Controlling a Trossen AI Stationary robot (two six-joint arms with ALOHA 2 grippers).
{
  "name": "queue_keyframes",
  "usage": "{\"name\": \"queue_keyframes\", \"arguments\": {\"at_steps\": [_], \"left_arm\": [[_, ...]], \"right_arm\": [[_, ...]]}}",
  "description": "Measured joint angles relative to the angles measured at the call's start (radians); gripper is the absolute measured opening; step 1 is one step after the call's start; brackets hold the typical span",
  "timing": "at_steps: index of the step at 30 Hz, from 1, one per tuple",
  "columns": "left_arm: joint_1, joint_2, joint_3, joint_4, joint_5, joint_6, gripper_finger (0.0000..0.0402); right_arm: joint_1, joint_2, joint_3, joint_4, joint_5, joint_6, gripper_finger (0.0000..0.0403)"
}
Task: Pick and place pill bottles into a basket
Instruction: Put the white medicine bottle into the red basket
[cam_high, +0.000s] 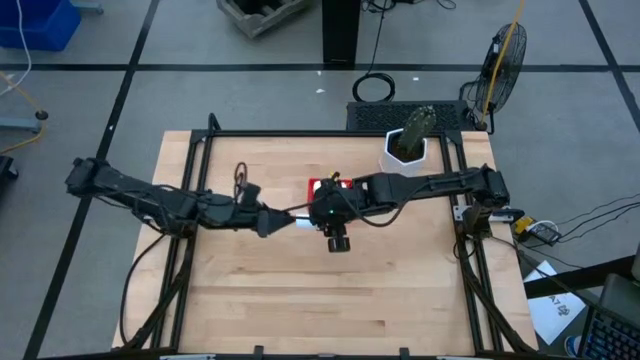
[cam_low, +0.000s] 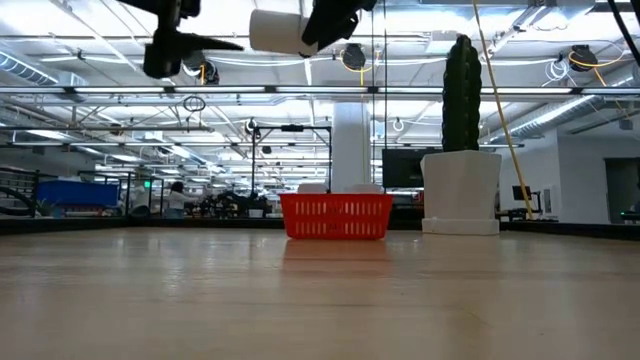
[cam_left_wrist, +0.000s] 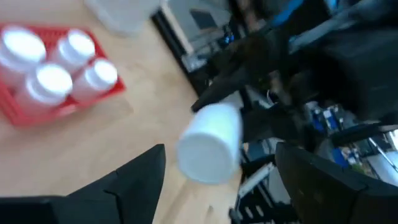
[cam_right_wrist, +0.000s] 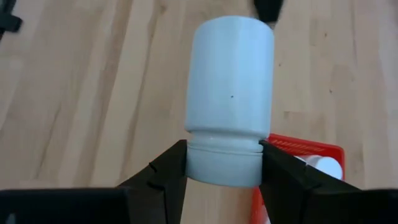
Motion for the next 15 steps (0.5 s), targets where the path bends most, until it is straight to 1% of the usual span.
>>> {"name": "queue_keyframes", "arguments": {"at_steps": [3,5,8,11,15], "left_arm": [[-0.001,0.052,0.000,0.075,0.031,-0.030,0.0310],[-0.005,0.077,0.000,0.146,0.034,-0.029,0.0310],[-0.008,0.106,0.000,0.198,0.034,-0.029,0.0310],[-0.008,0.123,0.000,0.199,0.069,-0.039,0.0310],[-0.010,0.133,0.000,0.200,0.110,-0.052,0.0310]], "right_arm": [[0.015,0.000,0.000,0.022,-0.003,0.028,0.0152],[0.025,0.000,0.000,0.034,-0.004,0.040,0.0152],[0.039,0.000,0.000,0.046,0.006,0.049,0.0152],[0.054,0.000,0.000,0.054,0.073,0.049,0.0151],[0.056,0.000,0.000,0.055,0.071,0.076,0.0151]]}}
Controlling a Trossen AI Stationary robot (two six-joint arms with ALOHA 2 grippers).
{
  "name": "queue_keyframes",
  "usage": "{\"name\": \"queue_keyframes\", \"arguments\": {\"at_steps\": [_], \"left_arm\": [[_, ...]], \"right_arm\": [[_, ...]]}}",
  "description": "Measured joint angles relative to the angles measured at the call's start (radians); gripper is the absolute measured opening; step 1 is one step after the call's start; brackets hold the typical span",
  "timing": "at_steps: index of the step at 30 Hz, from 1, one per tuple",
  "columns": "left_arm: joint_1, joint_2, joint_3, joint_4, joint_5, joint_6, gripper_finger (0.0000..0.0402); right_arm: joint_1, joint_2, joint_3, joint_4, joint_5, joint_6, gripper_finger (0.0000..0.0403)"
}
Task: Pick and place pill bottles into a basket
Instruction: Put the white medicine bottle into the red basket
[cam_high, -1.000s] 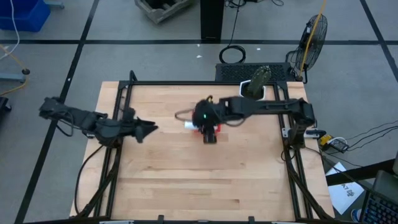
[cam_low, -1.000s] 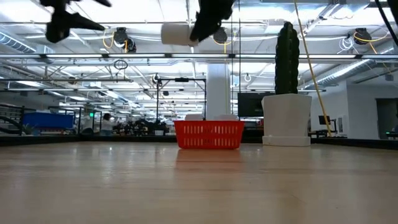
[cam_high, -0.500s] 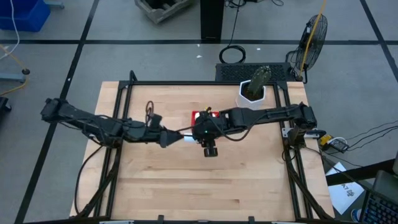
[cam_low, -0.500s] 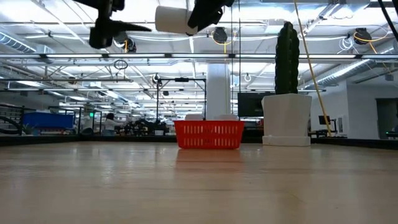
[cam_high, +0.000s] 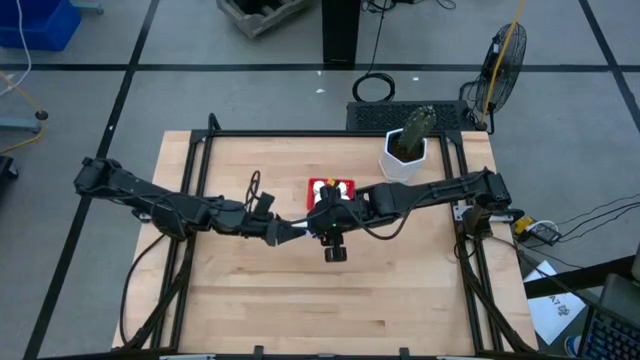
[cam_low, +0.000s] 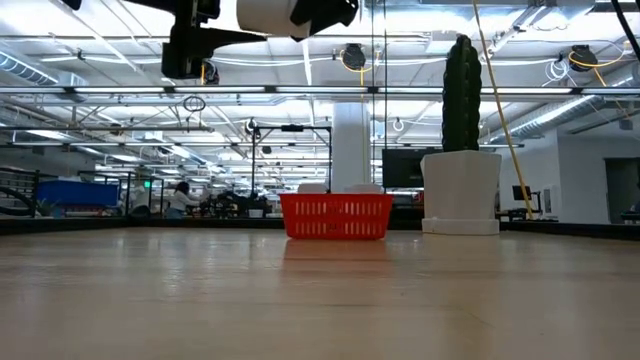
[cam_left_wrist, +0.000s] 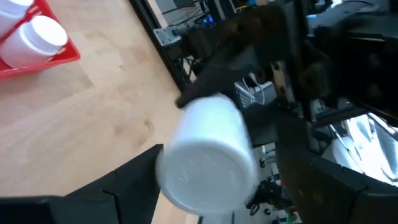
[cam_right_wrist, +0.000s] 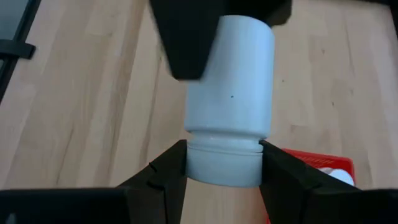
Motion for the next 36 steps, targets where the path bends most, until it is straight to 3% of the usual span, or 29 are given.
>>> {"name": "queue_keyframes", "arguments": {"at_steps": [6,13,21,29,36], "left_arm": [[0.000,-0.001,0.000,0.002,0.000,-0.001,0.0287],[0.000,-0.001,0.000,-0.004,0.008,0.023,0.0171],[0.007,-0.012,0.000,0.004,0.033,0.057,0.0172],[0.017,-0.139,0.001,0.018,0.011,0.172,0.0172],[0.019,-0.255,0.001,0.155,-0.064,0.320,0.0172]], "right_arm": [[0.002,0.000,0.000,-0.001,0.000,-0.001,0.0151],[0.003,0.000,0.000,-0.001,-0.002,0.000,0.0160],[0.004,-0.016,-0.002,0.013,-0.001,0.044,0.0168],[-0.001,-0.164,-0.002,0.032,0.000,0.101,0.0200],[-0.007,-0.271,-0.001,0.262,-0.013,0.264,0.0200]]}}
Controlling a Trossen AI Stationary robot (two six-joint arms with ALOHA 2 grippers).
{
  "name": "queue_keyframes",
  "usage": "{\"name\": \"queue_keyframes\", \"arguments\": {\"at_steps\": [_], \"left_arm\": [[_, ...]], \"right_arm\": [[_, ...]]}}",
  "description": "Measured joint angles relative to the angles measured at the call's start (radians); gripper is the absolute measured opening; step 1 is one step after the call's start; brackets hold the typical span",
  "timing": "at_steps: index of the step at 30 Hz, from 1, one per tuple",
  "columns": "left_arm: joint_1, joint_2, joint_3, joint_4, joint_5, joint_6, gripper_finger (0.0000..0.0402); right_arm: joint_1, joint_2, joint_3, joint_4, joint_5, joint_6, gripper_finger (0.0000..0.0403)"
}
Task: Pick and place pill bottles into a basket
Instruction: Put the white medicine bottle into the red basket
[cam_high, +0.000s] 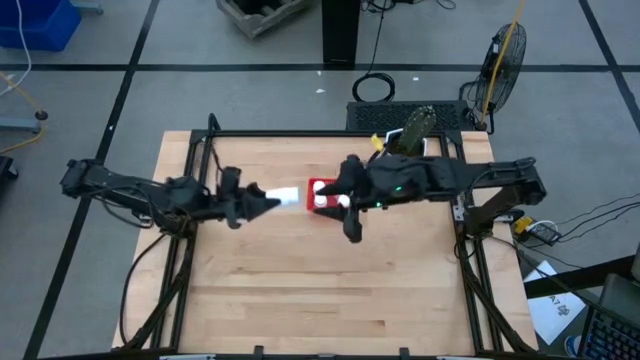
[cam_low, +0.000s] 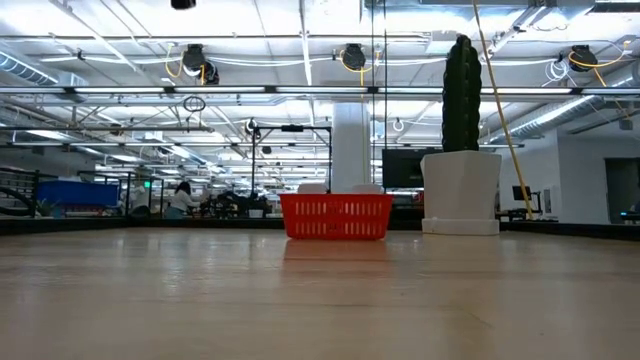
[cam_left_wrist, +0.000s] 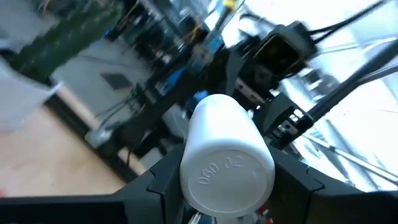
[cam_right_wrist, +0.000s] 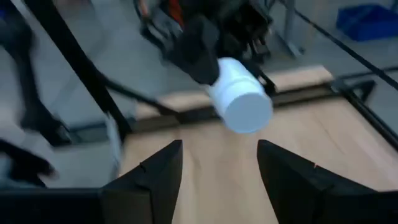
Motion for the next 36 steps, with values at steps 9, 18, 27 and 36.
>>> {"name": "queue_keyframes", "arguments": {"at_steps": [9,18,27,36], "left_arm": [[-0.004,0.005,0.000,0.015,-0.042,0.026,0.0172],[-0.025,0.001,-0.002,0.007,-0.056,0.042,0.0172],[-0.037,0.001,-0.002,0.007,-0.065,0.052,0.0172],[-0.052,-0.007,-0.001,0.016,-0.069,0.050,0.0172]], "right_arm": [[-0.053,0.056,0.000,0.122,-0.053,0.231,0.0252],[-0.077,0.097,0.001,0.172,-0.163,0.259,0.0333],[-0.090,0.111,0.001,0.207,-0.175,0.276,0.0340],[-0.113,0.071,-0.055,0.220,-0.090,0.248,0.0339]]}}
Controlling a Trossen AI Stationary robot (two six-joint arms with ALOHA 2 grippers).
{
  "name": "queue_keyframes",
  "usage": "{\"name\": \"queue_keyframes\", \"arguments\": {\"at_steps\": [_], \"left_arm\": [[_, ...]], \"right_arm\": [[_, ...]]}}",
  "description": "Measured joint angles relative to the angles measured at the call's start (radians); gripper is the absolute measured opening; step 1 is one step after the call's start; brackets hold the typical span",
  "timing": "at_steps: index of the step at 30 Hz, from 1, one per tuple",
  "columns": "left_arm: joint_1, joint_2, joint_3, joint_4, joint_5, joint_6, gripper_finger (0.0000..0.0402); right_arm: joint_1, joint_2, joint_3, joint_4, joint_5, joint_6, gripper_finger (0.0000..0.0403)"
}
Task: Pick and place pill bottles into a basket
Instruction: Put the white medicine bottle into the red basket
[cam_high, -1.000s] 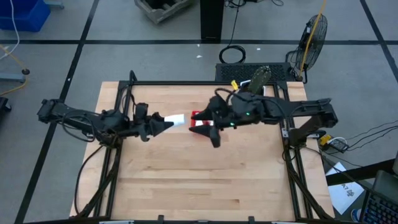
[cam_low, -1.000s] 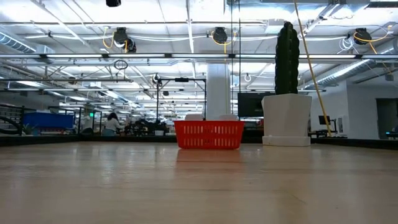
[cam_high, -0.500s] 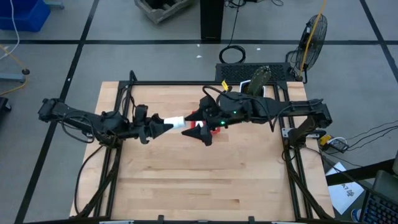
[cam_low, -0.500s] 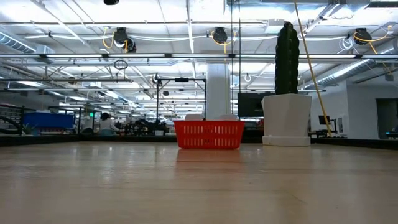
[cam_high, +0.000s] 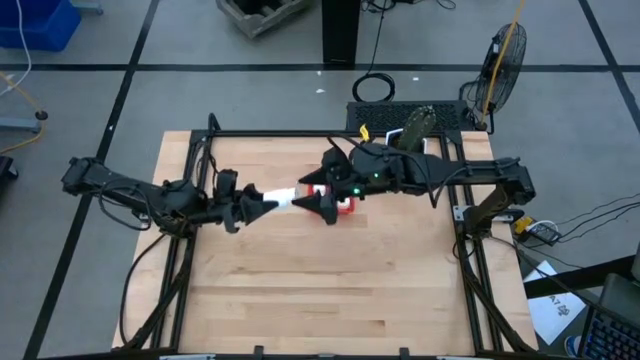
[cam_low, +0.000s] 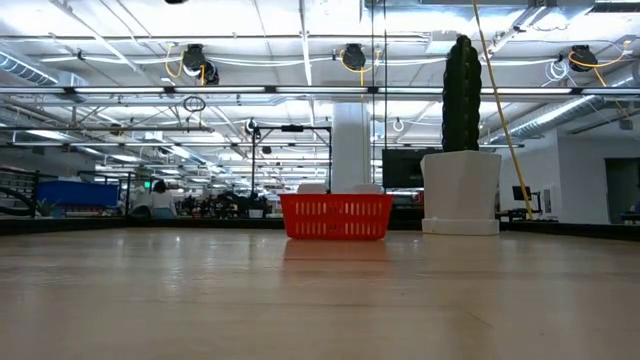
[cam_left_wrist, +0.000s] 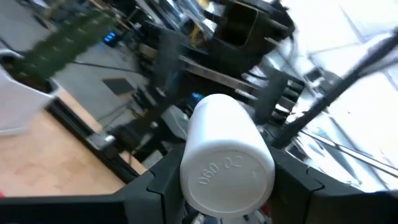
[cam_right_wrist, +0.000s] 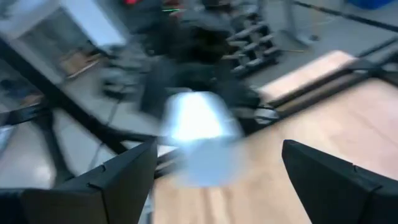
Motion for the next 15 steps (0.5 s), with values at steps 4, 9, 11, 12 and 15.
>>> {"name": "queue_keyframes", "arguments": {"at_steps": [4,9,11,12,15], "left_arm": [[-0.007,-0.015,0.000,-0.007,-0.018,0.010,0.0172],[-0.003,-0.022,0.002,0.000,-0.011,0.015,0.0172],[-0.004,-0.023,0.002,-0.016,-0.018,0.012,0.0172],[-0.005,-0.023,0.002,-0.013,-0.017,0.008,0.0172],[-0.004,-0.021,0.002,-0.028,-0.020,0.004,0.0172]], "right_arm": [[-0.006,-0.039,-0.042,0.019,0.011,0.003,0.0339],[-0.013,-0.048,-0.105,0.096,-0.017,0.050,0.0338],[-0.015,-0.041,-0.138,0.154,-0.059,0.071,0.0338],[-0.015,-0.039,-0.155,0.204,-0.075,0.086,0.0338],[-0.016,-0.038,-0.195,0.303,-0.101,0.123,0.0338]]}}
